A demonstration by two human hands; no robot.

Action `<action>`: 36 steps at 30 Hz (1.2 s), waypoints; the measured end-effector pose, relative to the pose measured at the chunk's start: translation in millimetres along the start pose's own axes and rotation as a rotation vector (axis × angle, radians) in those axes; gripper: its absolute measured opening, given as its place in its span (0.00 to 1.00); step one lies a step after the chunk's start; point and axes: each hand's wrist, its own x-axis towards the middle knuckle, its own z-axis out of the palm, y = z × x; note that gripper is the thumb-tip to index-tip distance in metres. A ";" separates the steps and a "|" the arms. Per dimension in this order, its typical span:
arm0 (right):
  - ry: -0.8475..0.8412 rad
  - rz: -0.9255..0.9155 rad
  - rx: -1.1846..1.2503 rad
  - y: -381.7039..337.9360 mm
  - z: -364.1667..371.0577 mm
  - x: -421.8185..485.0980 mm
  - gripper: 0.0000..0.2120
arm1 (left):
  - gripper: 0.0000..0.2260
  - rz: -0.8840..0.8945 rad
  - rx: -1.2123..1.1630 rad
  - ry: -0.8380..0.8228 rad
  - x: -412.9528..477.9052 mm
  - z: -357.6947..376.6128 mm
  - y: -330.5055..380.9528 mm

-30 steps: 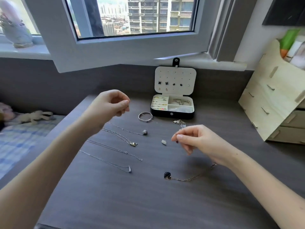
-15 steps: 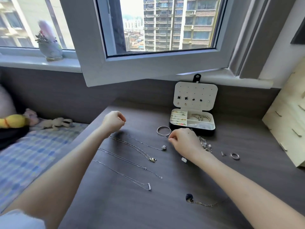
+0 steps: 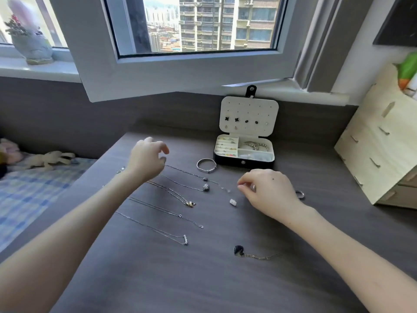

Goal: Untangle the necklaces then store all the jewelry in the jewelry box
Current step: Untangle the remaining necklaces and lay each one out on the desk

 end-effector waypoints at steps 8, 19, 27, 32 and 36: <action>-0.125 0.082 0.082 55.6 -26.2 -69.1 0.06 | 0.07 0.432 -0.178 -0.466 -103.9 -4.8 99.0; -0.104 0.112 0.171 97.1 -25.2 -106.6 0.08 | 0.04 0.466 -0.116 -0.595 -136.1 8.8 123.4; -0.019 0.166 0.262 88.8 -13.9 -108.8 0.09 | 0.09 0.331 -0.291 -0.571 -145.4 5.2 124.3; 0.081 0.246 0.507 84.9 -20.2 -116.7 0.06 | 0.11 0.081 -0.666 -0.454 -149.8 -9.2 109.8; 0.152 0.350 0.770 86.9 -23.0 -120.1 0.08 | 0.07 -0.147 -0.937 -0.394 -148.4 -25.5 93.1</action>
